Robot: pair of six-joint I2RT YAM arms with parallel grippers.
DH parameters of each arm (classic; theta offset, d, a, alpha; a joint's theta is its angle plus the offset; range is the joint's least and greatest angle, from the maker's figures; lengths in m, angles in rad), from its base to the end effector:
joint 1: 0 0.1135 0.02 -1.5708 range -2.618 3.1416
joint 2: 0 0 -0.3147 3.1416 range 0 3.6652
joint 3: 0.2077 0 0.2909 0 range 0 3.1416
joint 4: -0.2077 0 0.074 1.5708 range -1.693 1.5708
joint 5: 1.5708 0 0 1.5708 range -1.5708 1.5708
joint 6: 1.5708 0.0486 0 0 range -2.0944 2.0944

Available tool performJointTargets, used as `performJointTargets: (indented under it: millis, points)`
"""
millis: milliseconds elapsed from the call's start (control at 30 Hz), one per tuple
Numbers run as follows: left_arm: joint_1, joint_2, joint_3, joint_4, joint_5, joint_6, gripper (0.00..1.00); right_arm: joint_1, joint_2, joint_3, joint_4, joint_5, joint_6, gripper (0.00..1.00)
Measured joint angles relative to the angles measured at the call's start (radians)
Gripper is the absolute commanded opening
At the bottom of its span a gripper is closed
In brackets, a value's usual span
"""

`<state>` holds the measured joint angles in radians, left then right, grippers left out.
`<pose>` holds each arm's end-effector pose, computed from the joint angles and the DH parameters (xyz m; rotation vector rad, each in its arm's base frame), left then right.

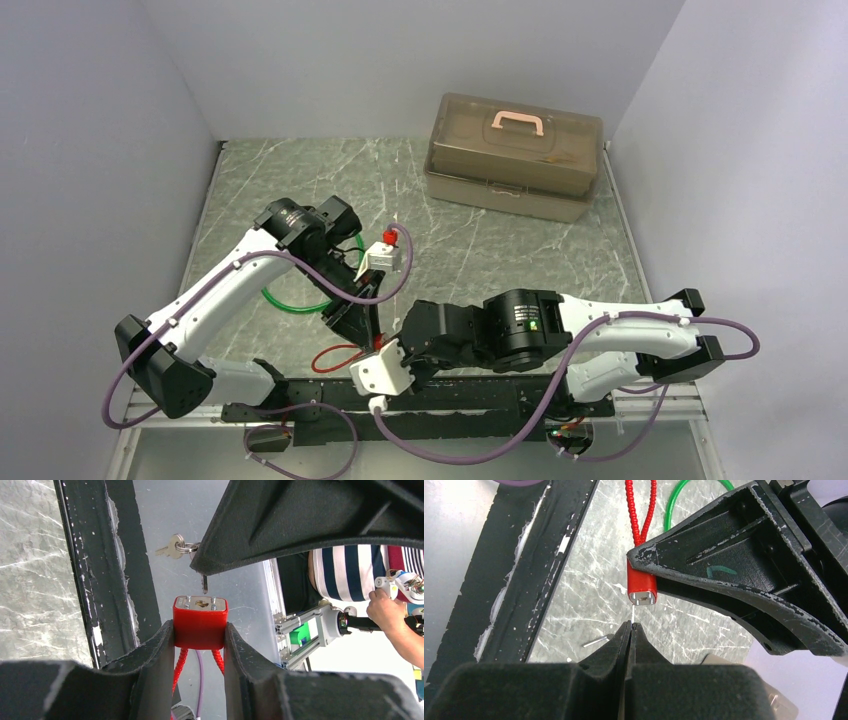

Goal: Unlock with the key

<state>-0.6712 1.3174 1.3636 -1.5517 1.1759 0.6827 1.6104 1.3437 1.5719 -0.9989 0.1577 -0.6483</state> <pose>0.1512 -0.1774 0.3987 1.6492 1.9631 -1.7082 -0.0043 0.3004 0.4580 -2.0886 1.0737 0.2948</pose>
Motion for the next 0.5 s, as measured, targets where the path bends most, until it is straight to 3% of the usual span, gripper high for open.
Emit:
performJointTargets:
  millis: [500]
  points:
    - [-0.006, -0.023, 0.0, 0.025, -0.032, -0.042, 0.0, 0.001, 0.026, 0.011, 0.006, 0.022, 0.001, 0.0]
